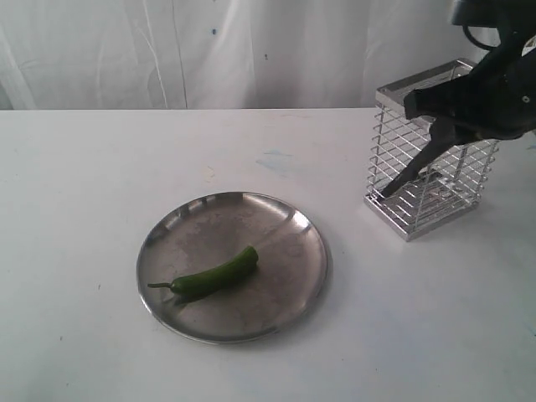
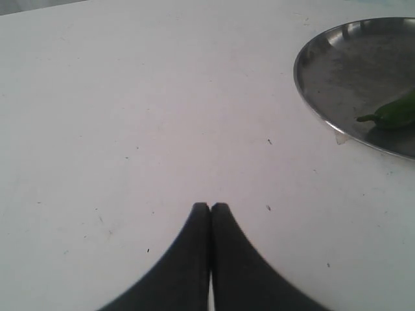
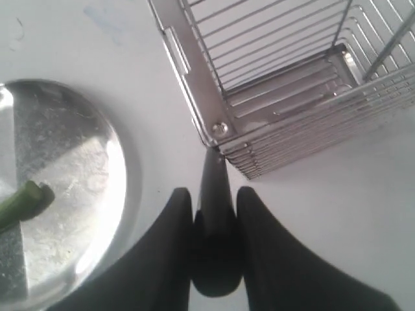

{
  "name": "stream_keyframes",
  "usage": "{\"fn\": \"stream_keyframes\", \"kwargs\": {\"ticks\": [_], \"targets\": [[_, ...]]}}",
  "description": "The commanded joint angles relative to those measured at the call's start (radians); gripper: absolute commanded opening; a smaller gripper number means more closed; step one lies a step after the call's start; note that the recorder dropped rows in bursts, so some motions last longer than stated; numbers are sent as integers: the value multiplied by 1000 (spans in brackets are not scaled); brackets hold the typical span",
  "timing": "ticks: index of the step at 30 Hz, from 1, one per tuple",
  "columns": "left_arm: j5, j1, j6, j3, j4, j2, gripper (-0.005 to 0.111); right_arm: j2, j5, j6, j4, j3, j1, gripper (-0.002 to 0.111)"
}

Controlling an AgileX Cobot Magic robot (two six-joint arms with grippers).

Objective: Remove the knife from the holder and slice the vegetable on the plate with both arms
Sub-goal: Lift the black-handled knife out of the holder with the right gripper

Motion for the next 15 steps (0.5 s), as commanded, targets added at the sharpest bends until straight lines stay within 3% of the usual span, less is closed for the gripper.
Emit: {"fn": "stream_keyframes", "kwargs": {"ticks": [1,15], "targets": [[-4,1,1,2,-11,-3,0,-34,66,0,-88,-5,1,0],[-4,1,1,2,-11,-3,0,-237,84,0,-89,-5,1,0]]}}
